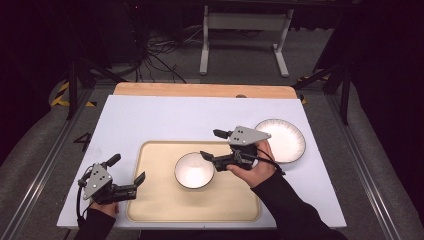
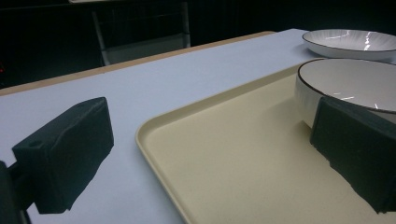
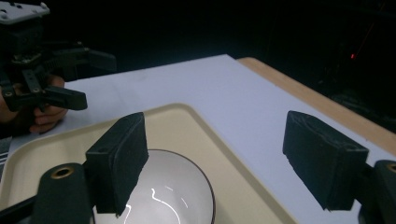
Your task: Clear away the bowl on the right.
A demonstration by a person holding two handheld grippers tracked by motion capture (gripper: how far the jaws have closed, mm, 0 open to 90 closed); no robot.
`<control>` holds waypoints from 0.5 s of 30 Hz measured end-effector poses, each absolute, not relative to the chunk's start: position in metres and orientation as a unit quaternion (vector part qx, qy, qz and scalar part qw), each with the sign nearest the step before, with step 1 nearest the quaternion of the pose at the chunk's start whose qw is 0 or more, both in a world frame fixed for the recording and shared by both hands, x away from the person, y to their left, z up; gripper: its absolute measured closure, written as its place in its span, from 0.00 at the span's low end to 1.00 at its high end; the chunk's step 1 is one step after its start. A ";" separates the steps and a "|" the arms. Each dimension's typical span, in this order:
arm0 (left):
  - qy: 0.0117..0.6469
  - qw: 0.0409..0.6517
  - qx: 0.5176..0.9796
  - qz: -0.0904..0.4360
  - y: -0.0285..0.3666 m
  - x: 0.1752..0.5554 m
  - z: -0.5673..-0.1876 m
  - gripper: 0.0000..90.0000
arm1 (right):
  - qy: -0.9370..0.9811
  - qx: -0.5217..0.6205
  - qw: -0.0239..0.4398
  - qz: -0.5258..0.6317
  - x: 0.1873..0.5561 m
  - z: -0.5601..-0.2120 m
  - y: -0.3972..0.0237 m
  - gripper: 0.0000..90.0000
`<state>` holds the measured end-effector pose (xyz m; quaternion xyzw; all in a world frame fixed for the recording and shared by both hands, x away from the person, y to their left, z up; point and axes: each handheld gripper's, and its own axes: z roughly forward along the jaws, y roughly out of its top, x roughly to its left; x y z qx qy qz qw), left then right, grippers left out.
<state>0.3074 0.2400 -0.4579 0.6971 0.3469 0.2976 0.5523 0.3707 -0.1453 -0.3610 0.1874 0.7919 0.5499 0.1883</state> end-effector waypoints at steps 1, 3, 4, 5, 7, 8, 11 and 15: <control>0.347 0.552 0.697 0.298 0.240 0.307 -0.458 0.00 | 0.783 0.181 0.196 0.562 0.368 -0.361 -0.148 0.25; 0.347 0.552 0.697 0.298 0.240 0.307 -0.458 0.00 | 0.776 0.170 0.203 0.572 0.364 -0.362 -0.151 0.24; 0.347 0.552 0.697 0.298 0.240 0.307 -0.458 0.00 | 0.774 0.164 0.208 0.575 0.363 -0.362 -0.153 0.24; 0.347 0.552 0.697 0.298 0.240 0.307 -0.458 0.00 | 0.772 0.160 0.214 0.577 0.361 -0.362 -0.155 0.24; 0.347 0.553 0.697 0.297 0.240 0.307 -0.458 0.00 | 0.769 0.159 0.220 0.579 0.359 -0.363 -0.158 0.23; 0.347 0.553 0.697 0.297 0.240 0.307 -0.458 0.00 | 0.769 0.159 0.220 0.579 0.359 -0.363 -0.158 0.23; 0.347 0.553 0.697 0.297 0.240 0.307 -0.458 0.00 | 0.761 0.164 0.232 0.583 0.356 -0.363 -0.167 0.23; 0.347 0.553 0.697 0.297 0.240 0.307 -0.458 0.00 | 0.755 0.175 0.244 0.583 0.354 -0.363 -0.180 0.23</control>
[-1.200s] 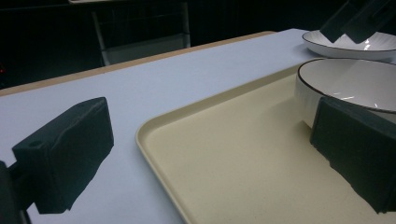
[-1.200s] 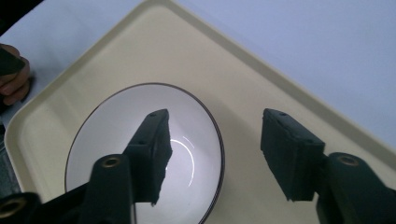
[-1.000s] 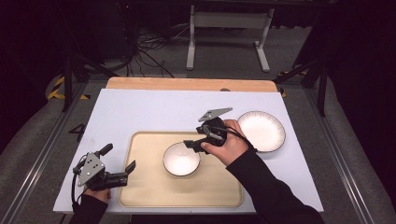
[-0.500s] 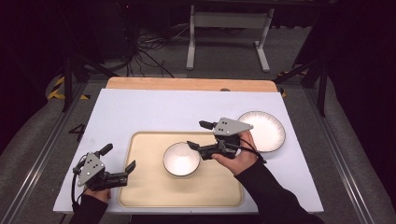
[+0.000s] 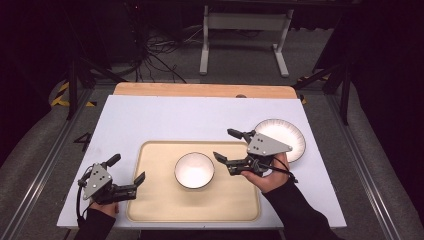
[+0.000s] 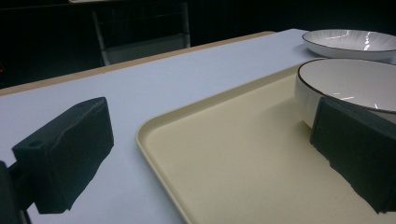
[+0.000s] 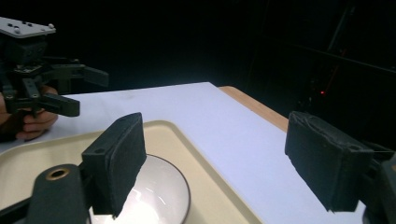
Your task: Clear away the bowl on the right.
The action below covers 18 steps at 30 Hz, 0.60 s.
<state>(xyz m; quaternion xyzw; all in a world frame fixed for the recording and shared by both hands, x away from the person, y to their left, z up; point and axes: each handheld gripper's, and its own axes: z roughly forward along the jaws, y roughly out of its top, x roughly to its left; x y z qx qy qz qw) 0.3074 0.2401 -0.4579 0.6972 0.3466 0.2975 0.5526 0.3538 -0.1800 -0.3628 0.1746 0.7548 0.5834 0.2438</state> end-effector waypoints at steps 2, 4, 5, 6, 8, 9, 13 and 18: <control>0.347 0.552 0.697 0.298 0.240 0.307 -0.458 0.00 | 0.755 0.177 0.250 0.580 0.353 -0.362 -0.185 0.22; 0.347 0.553 0.697 0.297 0.240 0.307 -0.458 0.00 | 0.753 0.179 0.255 0.580 0.353 -0.362 -0.191 0.21; 0.347 0.553 0.697 0.298 0.240 0.307 -0.458 0.00 | 0.752 0.181 0.258 0.579 0.352 -0.362 -0.194 0.21; 0.348 0.552 0.697 0.297 0.240 0.307 -0.458 0.00 | 0.751 0.182 0.262 0.578 0.351 -0.361 -0.197 0.21; 0.347 0.553 0.697 0.298 0.240 0.307 -0.458 0.00 | 0.749 0.188 0.265 0.578 0.350 -0.362 -0.204 0.21; 0.347 0.552 0.697 0.298 0.240 0.307 -0.458 0.00 | 0.747 0.191 0.268 0.577 0.350 -0.363 -0.207 0.21; 0.346 0.551 0.698 0.298 0.240 0.307 -0.458 0.00 | 0.743 0.198 0.276 0.577 0.349 -0.366 -0.218 0.21; 0.347 0.551 0.698 0.298 0.240 0.307 -0.458 0.00 | 0.739 0.211 0.288 0.571 0.346 -0.370 -0.234 0.21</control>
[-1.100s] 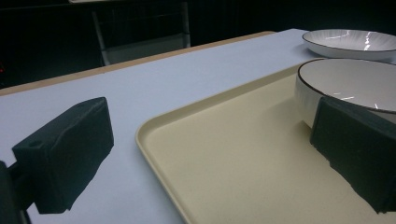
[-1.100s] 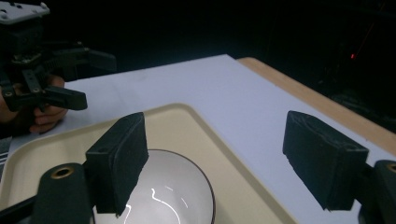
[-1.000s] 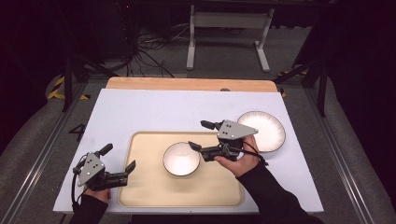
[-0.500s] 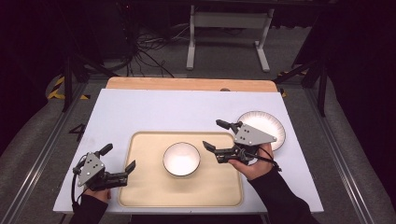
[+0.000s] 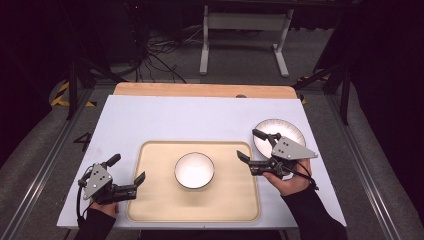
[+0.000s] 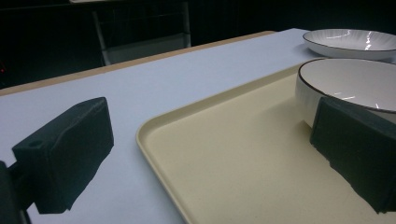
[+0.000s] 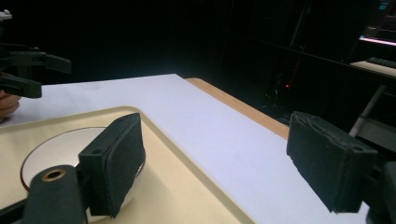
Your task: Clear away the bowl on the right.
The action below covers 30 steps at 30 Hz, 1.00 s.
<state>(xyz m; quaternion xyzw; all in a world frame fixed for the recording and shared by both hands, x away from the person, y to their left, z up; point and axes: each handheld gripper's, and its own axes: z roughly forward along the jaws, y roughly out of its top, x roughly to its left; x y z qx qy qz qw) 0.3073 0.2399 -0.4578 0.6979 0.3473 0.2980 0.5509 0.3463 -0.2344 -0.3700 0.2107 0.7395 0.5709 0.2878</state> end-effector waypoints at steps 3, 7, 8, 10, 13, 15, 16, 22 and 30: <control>0.347 0.551 0.698 0.298 0.240 0.307 -0.458 0.00 | 0.736 0.218 0.295 0.569 0.345 -0.373 -0.242 0.21; 0.347 0.552 0.697 0.298 0.240 0.307 -0.458 0.00 | 0.734 0.232 0.301 0.563 0.344 -0.380 -0.254 0.21; 0.347 0.552 0.697 0.298 0.240 0.307 -0.458 0.00 | 0.733 0.236 0.302 0.562 0.343 -0.382 -0.257 0.21; 0.347 0.552 0.697 0.298 0.240 0.307 -0.458 0.00 | 0.732 0.239 0.304 0.561 0.343 -0.384 -0.259 0.21; 0.348 0.551 0.698 0.298 0.240 0.307 -0.458 0.00 | 0.731 0.251 0.307 0.555 0.342 -0.393 -0.268 0.21; 0.348 0.551 0.698 0.298 0.240 0.307 -0.458 0.00 | 0.731 0.256 0.309 0.552 0.340 -0.398 -0.272 0.21; 0.348 0.551 0.698 0.298 0.240 0.307 -0.458 0.00 | 0.730 0.260 0.309 0.551 0.340 -0.401 -0.274 0.21; 0.347 0.551 0.698 0.298 0.240 0.307 -0.458 0.00 | 0.729 0.275 0.309 0.546 0.338 -0.417 -0.280 0.21; 0.347 0.553 0.697 0.297 0.240 0.307 -0.458 0.00 | 0.725 0.286 0.307 0.546 0.338 -0.425 -0.283 0.21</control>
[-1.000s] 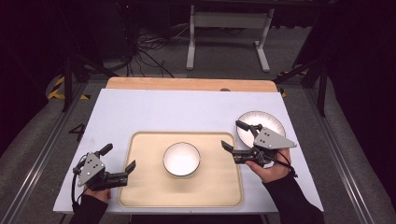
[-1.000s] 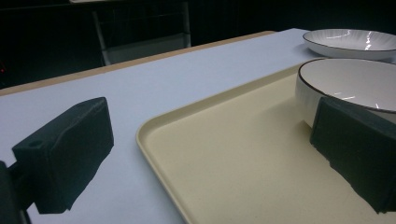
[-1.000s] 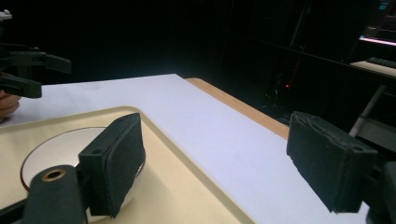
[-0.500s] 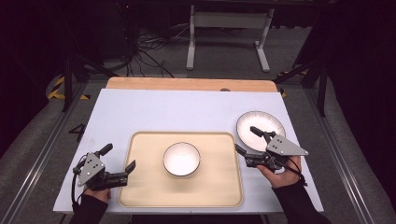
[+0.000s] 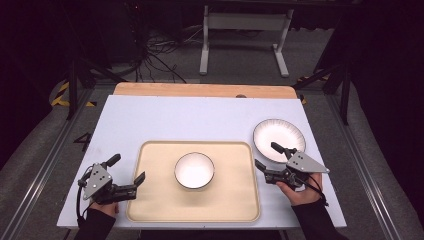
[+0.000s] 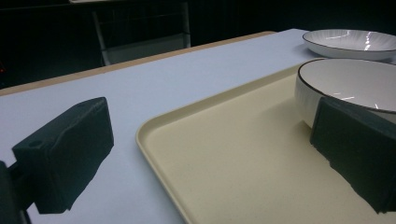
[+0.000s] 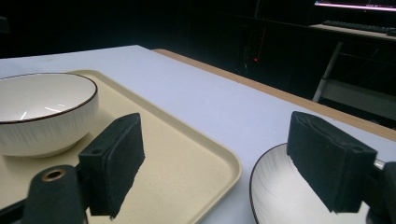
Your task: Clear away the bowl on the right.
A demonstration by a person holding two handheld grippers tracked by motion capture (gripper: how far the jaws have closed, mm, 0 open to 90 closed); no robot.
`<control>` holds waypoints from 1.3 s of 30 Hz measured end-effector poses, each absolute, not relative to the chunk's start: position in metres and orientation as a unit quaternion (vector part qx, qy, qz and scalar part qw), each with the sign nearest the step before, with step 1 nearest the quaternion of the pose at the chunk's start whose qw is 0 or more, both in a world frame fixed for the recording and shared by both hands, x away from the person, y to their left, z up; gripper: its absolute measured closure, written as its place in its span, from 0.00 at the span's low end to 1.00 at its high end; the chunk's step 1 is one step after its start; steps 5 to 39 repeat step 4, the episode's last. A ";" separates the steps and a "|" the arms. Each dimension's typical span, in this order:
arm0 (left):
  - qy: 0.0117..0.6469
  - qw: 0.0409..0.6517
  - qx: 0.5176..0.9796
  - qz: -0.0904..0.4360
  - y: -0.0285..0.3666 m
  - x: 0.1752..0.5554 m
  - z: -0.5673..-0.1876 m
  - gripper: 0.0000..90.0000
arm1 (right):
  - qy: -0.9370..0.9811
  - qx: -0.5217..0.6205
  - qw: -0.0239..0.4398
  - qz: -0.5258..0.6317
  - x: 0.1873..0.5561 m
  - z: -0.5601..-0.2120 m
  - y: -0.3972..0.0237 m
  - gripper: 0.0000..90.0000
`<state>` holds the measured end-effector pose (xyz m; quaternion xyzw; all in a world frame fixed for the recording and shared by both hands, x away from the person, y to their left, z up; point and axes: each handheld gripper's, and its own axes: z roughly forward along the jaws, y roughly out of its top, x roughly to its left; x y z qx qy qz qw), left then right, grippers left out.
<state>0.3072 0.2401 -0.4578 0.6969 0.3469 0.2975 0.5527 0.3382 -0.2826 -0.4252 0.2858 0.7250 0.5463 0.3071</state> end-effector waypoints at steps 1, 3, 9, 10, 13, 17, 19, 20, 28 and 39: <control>0.347 0.553 0.697 0.297 0.240 0.307 -0.458 0.00 | 0.724 0.287 0.306 0.547 0.338 -0.425 -0.283 0.21; 0.346 0.553 0.697 0.298 0.240 0.307 -0.458 0.00 | 0.723 0.288 0.306 0.548 0.338 -0.425 -0.283 0.21; 0.346 0.553 0.697 0.297 0.240 0.307 -0.458 0.00 | 0.722 0.287 0.305 0.550 0.338 -0.426 -0.283 0.21; 0.346 0.553 0.697 0.297 0.240 0.307 -0.458 0.00 | 0.722 0.287 0.305 0.550 0.338 -0.426 -0.283 0.21; 0.346 0.553 0.697 0.297 0.240 0.307 -0.458 0.00 | 0.722 0.287 0.305 0.550 0.338 -0.426 -0.283 0.21; 0.346 0.553 0.697 0.297 0.240 0.307 -0.458 0.00 | 0.722 0.287 0.305 0.550 0.338 -0.426 -0.283 0.21; 0.346 0.553 0.697 0.297 0.240 0.307 -0.458 0.00 | 0.722 0.287 0.305 0.550 0.338 -0.426 -0.283 0.21; 0.346 0.553 0.697 0.297 0.240 0.307 -0.458 0.00 | 0.722 0.287 0.305 0.550 0.338 -0.426 -0.283 0.21; 0.346 0.553 0.697 0.297 0.240 0.307 -0.458 0.00 | 0.722 0.287 0.305 0.550 0.338 -0.426 -0.283 0.21; 0.346 0.553 0.697 0.297 0.240 0.307 -0.458 0.00 | 0.722 0.287 0.305 0.550 0.338 -0.426 -0.283 0.21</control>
